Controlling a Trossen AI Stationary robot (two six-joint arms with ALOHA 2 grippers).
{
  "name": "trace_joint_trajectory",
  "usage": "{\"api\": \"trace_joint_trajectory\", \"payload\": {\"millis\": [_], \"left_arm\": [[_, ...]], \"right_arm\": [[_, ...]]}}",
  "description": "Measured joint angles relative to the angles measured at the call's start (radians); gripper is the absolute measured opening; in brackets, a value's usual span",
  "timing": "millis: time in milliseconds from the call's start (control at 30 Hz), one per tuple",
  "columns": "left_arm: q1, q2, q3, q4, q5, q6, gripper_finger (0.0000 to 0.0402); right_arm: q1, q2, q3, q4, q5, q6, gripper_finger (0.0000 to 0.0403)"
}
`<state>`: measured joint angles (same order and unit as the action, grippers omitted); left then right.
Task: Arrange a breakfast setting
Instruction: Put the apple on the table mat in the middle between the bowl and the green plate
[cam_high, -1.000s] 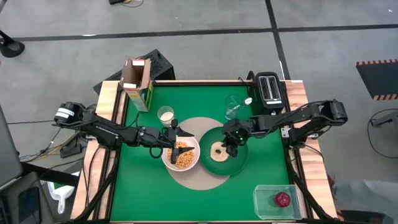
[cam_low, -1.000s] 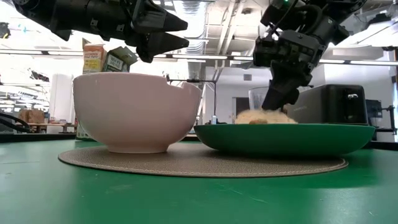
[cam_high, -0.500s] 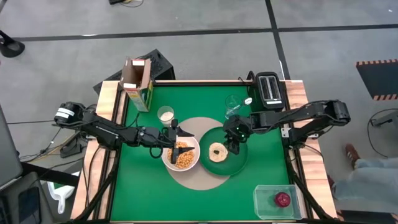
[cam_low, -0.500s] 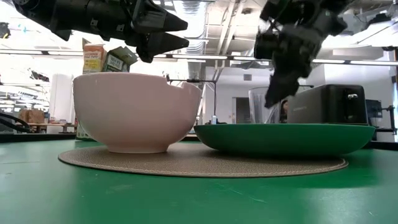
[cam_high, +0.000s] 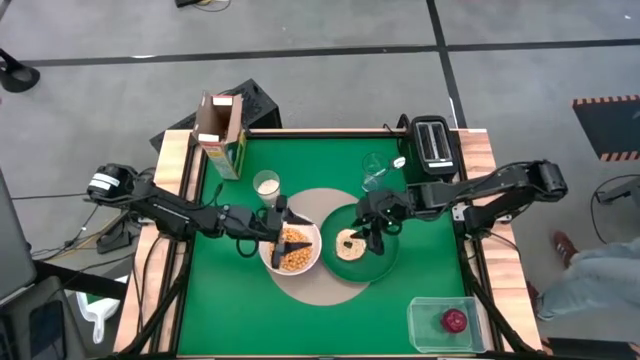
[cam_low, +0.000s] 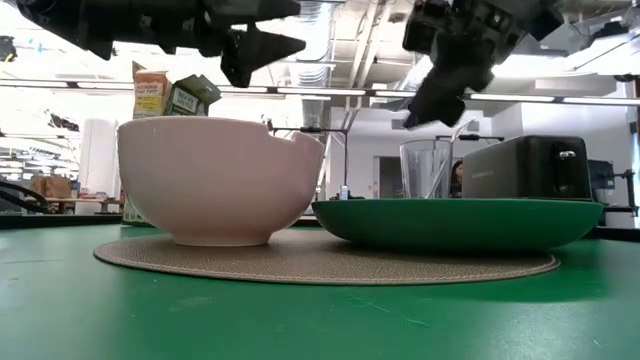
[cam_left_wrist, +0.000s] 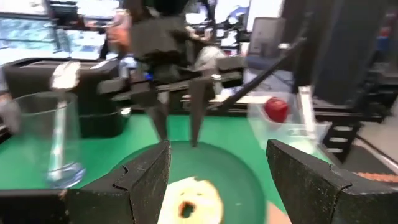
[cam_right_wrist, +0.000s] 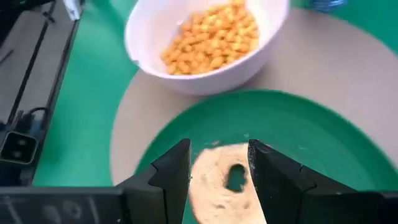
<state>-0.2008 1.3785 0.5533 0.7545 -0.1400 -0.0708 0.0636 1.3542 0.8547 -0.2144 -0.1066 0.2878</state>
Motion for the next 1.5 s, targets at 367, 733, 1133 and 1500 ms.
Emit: {"api": "trace_joint_trajectory", "payload": {"millis": [367, 733, 1133, 1500], "left_arm": [[-0.060, 0.000, 0.000, -0.021, 0.017, 0.006, 0.0251], [-0.221, 0.008, 0.000, -0.053, -0.090, -0.048, 0.0251], [-0.330, 0.169, 0.000, 0.231, -0.188, -0.072, 0.0251], [-0.366, 0.244, 0.000, 0.346, -0.187, -0.126, 0.0251]], "right_arm": [[0.149, 0.000, 0.077, -0.020, 0.030, 0.068, 0.0186], [0.237, 0.000, 0.149, -0.064, 0.064, 0.114, 0.0186], [0.432, 0.000, 0.150, -0.070, 0.192, 0.293, 0.0186], [0.564, 0.001, 0.197, -0.147, 0.221, 0.509, 0.0186]]}}
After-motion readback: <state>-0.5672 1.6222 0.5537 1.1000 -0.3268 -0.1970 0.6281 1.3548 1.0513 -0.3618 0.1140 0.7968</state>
